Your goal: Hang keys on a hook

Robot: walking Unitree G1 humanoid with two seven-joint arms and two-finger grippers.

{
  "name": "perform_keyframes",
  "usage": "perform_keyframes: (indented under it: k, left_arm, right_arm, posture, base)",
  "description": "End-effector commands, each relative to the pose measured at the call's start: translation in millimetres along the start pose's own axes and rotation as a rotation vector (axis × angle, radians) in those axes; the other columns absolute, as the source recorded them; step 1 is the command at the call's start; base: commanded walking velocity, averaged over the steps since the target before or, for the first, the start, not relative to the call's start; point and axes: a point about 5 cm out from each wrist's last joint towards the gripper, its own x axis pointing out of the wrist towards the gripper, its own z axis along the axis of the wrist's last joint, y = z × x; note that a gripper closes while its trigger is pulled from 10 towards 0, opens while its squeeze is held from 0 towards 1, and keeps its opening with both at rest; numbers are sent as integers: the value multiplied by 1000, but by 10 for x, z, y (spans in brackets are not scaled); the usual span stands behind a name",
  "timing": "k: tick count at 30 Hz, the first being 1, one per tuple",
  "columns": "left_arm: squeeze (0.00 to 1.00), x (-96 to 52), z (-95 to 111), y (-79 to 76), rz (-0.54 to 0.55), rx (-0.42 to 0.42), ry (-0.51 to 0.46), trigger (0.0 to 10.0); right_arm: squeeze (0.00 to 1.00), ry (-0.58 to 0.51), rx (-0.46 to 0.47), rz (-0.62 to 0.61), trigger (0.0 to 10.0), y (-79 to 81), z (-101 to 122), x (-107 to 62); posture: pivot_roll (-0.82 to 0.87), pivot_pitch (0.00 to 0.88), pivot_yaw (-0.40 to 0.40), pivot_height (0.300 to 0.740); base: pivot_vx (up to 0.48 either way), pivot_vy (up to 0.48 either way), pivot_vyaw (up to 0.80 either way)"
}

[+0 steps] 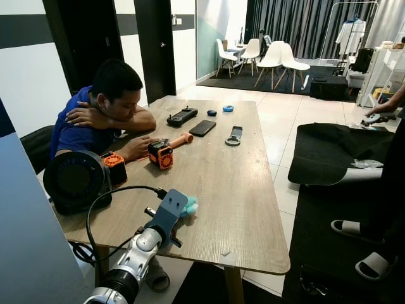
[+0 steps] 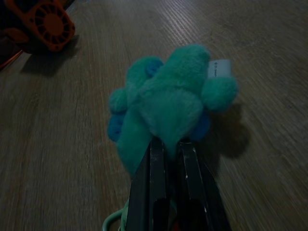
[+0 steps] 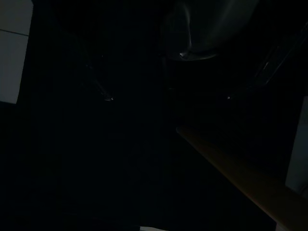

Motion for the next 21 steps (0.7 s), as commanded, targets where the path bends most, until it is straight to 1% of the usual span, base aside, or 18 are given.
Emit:
perform_keyframes:
  k: [1, 4, 5, 6, 9, 10, 11, 12, 13, 14, 15, 16, 18, 20, 21]
  left_arm:
    - [0, -30, -99, -39, -22, -23, 25, 0]
    - [0, -36, -60, -72, -53, -79, -18, 0]
    - [0, -38, -43, -82, -64, -110, -34, 0]
    - [0, -41, -22, -89, -74, -151, -54, 0]
    - [0, -80, 114, -109, -157, -325, -187, 0]
    - [0, -80, 114, -109, -157, -325, -187, 0]
    - [0, -157, 221, -144, -285, -443, -296, 0]
    - [0, -201, 259, -163, -348, -475, -337, 0]
    - [0, -229, 279, -176, -386, -490, -360, 0]
    - [0, -286, 292, -200, -452, -500, -382, 0]
    - [0, -324, 298, -217, -494, -505, -394, 0]
    - [0, -324, 298, -217, -494, -505, -394, 0]
    - [0, -449, 305, -247, -610, -536, -425, 0]
    - [0, -569, 284, -263, -718, -561, -430, 0]
    - [0, -569, 284, -263, -718, -561, -430, 0]
  right_arm:
    - [0, 24, 8, -3, 10000, 11, -52, -8]
    - [0, 27, 8, -2, 10000, 14, -63, -10]
    - [0, 27, 8, -2, 10000, 16, -65, -11]
    - [0, 27, 8, -2, 10000, 18, -66, -11]
    - [0, 27, 11, -2, 10000, 21, -71, -12]
    - [0, 27, 11, -2, 10000, 21, -71, -12]
    - [0, 27, 12, -4, 10000, 18, -73, -13]
    - [0, 27, 13, -4, 10000, 16, -74, -13]
    - [0, 27, 13, -4, 10000, 15, -75, -14]
    - [0, 28, 12, -4, 10000, 13, -78, -15]
    - [0, 29, 11, -4, 10000, 12, -80, -15]
    - [0, 29, 11, -4, 10000, 12, -80, -15]
    - [0, 30, 9, -4, 10000, 10, -88, -18]
    - [0, 31, 8, -4, 10000, 9, -90, -18]
    - [0, 31, 8, -4, 10000, 9, -90, -18]
  posture:
    - [56, 22, 31, 740]
    - [57, 20, 31, 740]
    - [56, 20, 32, 740]
    - [56, 20, 32, 740]
    - [54, 20, 36, 740]
    - [54, 20, 36, 740]
    - [54, 18, 35, 740]
    - [54, 18, 35, 740]
    - [54, 18, 35, 740]
    - [56, 20, 34, 740]
    - [56, 20, 34, 740]
    - [56, 20, 34, 740]
    - [57, 22, 33, 740]
    - [58, 23, 32, 740]
    - [58, 23, 32, 740]
  base:
    - [0, 0, 0]
    - [0, 0, 0]
    - [0, 0, 0]
    - [0, 0, 0]
    - [0, 0, 0]
    - [0, 0, 0]
    - [0, 0, 0]
    - [0, 0, 0]
    - [0, 0, 0]
    - [0, 0, 0]
    - [0, 0, 0]
    - [0, 0, 0]
    - [0, 0, 0]
    - [0, 0, 0]
    - [0, 0, 0]
